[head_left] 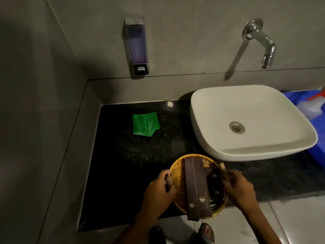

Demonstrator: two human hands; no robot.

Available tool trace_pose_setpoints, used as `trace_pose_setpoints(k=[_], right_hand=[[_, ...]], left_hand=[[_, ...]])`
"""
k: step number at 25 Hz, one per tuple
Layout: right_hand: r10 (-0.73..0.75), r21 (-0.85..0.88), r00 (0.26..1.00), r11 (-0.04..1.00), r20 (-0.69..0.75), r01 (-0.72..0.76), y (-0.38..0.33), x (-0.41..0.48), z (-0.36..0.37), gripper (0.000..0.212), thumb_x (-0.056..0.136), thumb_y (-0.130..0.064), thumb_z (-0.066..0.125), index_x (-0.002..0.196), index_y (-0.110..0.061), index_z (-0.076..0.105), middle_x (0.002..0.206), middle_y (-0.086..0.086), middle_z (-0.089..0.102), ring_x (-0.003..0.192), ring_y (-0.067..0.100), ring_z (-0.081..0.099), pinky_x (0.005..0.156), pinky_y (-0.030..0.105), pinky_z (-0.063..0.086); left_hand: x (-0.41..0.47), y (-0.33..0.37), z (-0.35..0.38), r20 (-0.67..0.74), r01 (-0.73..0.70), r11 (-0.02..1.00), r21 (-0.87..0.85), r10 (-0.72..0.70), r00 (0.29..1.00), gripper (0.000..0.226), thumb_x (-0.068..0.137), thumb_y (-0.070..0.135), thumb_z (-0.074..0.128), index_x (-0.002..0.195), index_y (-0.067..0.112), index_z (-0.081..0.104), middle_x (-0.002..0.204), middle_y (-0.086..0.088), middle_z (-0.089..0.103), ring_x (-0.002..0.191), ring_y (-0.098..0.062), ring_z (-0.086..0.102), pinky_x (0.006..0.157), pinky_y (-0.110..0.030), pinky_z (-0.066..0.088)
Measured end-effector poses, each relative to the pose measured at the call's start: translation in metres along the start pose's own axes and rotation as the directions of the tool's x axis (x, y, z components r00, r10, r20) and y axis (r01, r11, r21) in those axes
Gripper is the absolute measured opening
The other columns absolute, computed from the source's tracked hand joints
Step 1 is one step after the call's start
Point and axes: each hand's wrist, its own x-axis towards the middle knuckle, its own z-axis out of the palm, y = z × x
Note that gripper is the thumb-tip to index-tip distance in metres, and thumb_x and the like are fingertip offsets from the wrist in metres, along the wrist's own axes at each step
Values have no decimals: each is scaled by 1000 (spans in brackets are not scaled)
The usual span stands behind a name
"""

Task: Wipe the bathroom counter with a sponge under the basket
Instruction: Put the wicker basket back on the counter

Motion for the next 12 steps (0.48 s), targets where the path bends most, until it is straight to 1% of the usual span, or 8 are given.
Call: trace_pose_setpoints(k=[2,4,5,6,8,9,10,12], right_hand=[[-64,10,996,998,59,64,-21,-6,13,27,87,-15,66,113,-16,60,97,8,70,85,25,66,78,40,56],[-122,41,982,992,142,118,-47,-12,32,28,86,-18,67,112,-16,59,101,7,70,91,24,66,80,38,55],[-139,59,973,990,184,130,-59,-14,43,28,86,-19,67,112,-16,58,103,7,70,92,23,66,82,38,55],[-146,78,965,988,220,131,-69,-16,53,29,87,-20,65,114,-17,56,105,6,69,93,22,66,84,39,55],[-145,66,958,989,246,133,-80,-16,64,32,89,-26,62,119,-19,53,109,5,68,97,22,66,86,38,55],[-148,37,955,989,258,143,-81,-15,63,36,88,-31,62,121,-21,50,112,5,66,99,23,65,85,37,54],[-153,7,951,988,270,157,-81,-14,59,43,86,-38,63,123,-24,47,115,3,63,104,23,63,85,36,51],[-175,11,957,984,231,177,-81,-12,41,54,82,-50,64,128,-32,41,118,-2,56,111,19,58,86,36,48]], left_hand=[[3,-12,-27,-136,69,995,78,-58,989,45,81,33,60,125,34,51,113,5,66,101,-16,62,80,-31,52],[6,-28,-59,-206,143,986,83,-124,971,37,80,34,61,117,37,54,110,6,66,98,-19,63,79,-33,52],[7,-37,-74,-209,181,980,83,-160,965,33,81,36,62,113,38,54,106,6,66,95,-20,63,78,-34,53],[8,-45,-87,-183,217,971,102,-196,963,31,81,38,62,111,39,55,103,6,66,92,-20,64,78,-35,54],[17,-54,-107,-67,277,934,226,-268,961,32,81,46,60,112,37,55,102,5,68,91,-19,65,81,-35,54],[30,-54,-115,-43,278,917,285,-277,960,37,80,50,61,114,34,55,106,2,67,95,-20,65,82,-33,53],[49,-51,-121,-70,258,919,299,-248,966,41,79,52,62,114,31,57,111,-1,66,99,-22,64,83,-32,51],[103,-30,-128,-160,189,960,209,-157,975,42,81,45,66,114,20,62,113,-9,66,98,-24,63,81,-32,50]])
